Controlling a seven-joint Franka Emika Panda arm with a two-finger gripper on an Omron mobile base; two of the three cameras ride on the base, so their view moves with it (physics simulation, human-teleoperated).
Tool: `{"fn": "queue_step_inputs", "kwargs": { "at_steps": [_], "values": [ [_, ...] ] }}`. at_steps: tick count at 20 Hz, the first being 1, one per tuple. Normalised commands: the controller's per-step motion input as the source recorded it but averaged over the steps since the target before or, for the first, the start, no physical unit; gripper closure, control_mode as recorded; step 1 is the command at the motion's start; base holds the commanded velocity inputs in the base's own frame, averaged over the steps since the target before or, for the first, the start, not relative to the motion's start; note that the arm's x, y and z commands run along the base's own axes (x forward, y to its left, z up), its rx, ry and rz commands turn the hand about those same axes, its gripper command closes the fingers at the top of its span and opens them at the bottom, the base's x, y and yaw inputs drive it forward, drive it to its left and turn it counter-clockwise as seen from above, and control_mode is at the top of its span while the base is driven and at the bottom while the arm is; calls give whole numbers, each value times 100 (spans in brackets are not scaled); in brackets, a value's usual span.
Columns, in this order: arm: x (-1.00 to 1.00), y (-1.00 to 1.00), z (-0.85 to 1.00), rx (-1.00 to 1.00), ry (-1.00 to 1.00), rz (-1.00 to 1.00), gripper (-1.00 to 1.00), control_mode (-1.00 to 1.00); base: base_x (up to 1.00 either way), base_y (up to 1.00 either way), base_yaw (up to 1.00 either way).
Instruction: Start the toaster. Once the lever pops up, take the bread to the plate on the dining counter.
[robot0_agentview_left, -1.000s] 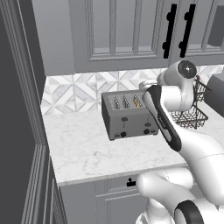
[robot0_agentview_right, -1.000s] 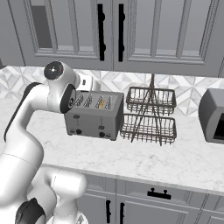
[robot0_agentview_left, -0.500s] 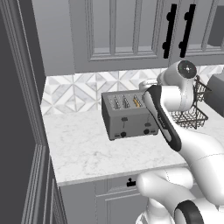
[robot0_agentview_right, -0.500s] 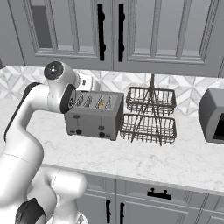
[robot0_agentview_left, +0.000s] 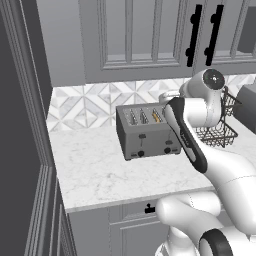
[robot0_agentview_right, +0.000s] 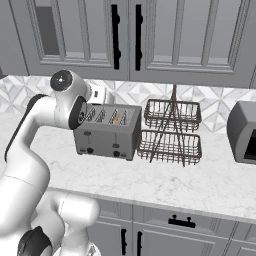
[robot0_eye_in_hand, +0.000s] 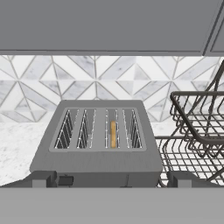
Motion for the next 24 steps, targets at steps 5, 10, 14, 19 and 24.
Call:
{"fn": "queue_step_inputs", "kwargs": {
  "at_steps": [5, 10, 14, 19, 24],
  "values": [
    [0, 0, 0, 0, 0, 0, -100, -100, 0, 0, 0],
    [0, 0, 0, 0, 0, 0, -100, -100, 0, 0, 0],
    [0, 0, 0, 0, 0, 0, -100, -100, 0, 0, 0],
    [0, 0, 0, 0, 0, 0, -100, -100, 0, 0, 0],
    [0, 0, 0, 0, 0, 0, -100, -100, 0, 0, 0]
  ]
}}
